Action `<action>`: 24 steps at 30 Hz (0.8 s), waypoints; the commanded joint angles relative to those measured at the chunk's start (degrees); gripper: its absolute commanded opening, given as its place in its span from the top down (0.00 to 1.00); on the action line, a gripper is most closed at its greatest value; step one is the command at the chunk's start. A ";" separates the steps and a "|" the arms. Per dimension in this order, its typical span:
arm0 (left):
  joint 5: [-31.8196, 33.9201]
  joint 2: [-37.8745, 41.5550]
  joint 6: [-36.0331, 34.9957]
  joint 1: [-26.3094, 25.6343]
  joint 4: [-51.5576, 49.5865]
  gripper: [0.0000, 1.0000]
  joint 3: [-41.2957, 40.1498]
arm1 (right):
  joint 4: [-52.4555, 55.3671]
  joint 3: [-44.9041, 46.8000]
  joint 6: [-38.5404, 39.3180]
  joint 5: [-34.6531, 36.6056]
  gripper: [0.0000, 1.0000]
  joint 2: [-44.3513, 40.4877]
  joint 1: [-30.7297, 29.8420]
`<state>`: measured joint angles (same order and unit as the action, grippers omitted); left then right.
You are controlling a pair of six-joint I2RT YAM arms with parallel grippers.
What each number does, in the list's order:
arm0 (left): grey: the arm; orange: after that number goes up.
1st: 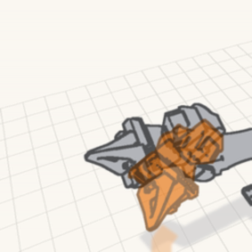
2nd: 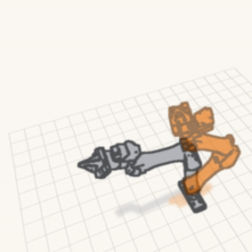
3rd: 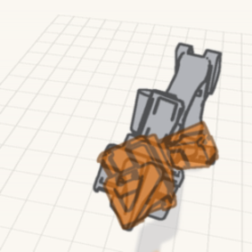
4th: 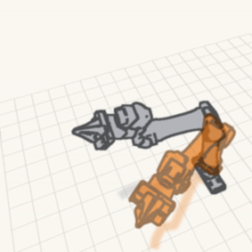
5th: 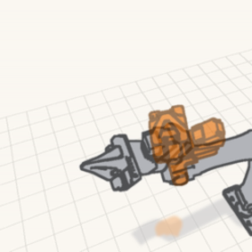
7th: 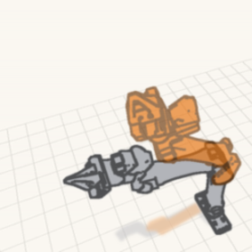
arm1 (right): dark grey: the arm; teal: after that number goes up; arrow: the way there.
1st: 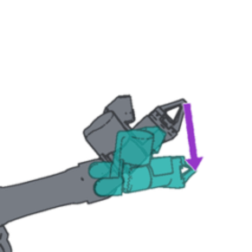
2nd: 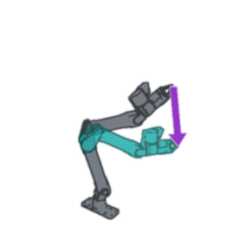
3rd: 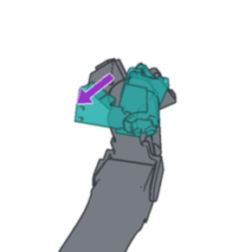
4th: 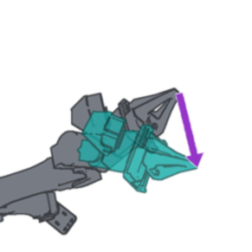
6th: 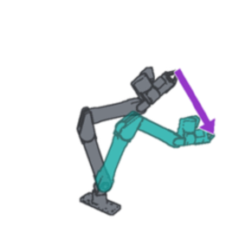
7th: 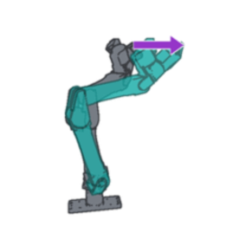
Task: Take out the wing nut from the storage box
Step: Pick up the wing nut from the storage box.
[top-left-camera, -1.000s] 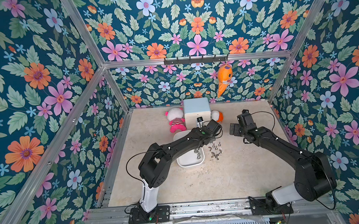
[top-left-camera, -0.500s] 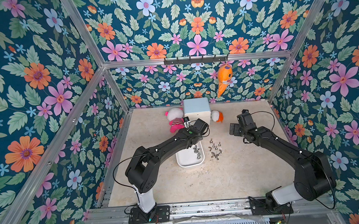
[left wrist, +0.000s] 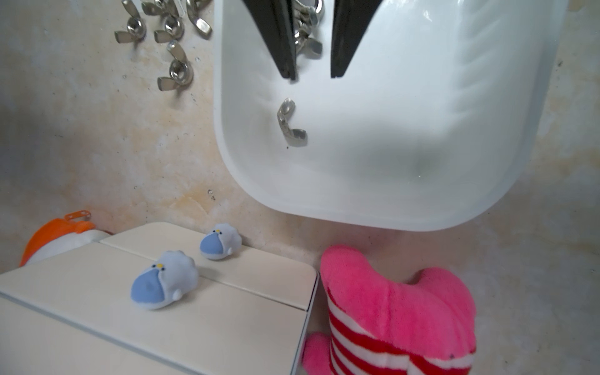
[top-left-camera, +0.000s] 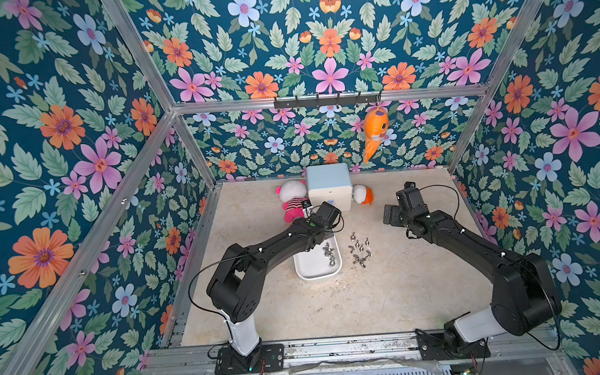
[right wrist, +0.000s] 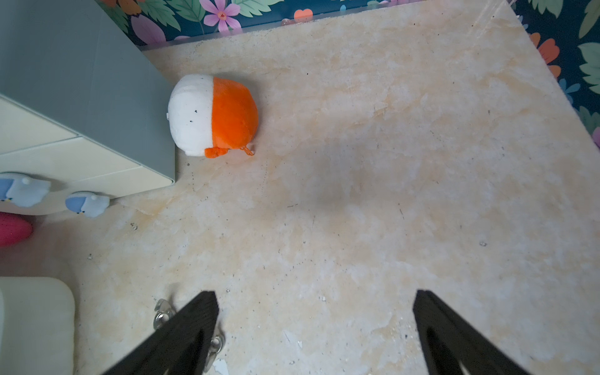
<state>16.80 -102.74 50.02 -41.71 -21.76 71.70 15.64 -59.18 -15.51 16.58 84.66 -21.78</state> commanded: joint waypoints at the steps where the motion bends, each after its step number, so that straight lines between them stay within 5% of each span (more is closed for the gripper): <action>1: -3.94 -0.54 -1.38 0.82 3.85 0.74 -0.60 | 0.52 -0.67 -0.05 0.56 0.01 0.24 -0.02; 24: -8.26 -9.71 -6.29 1.53 3.48 0.75 4.81 | 0.52 -0.86 0.13 0.47 0.01 0.41 -0.02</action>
<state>8.49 -112.05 44.49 -40.36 -17.78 76.09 16.14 -59.86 -15.33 16.58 84.90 -21.78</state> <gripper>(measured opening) 0.248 0.993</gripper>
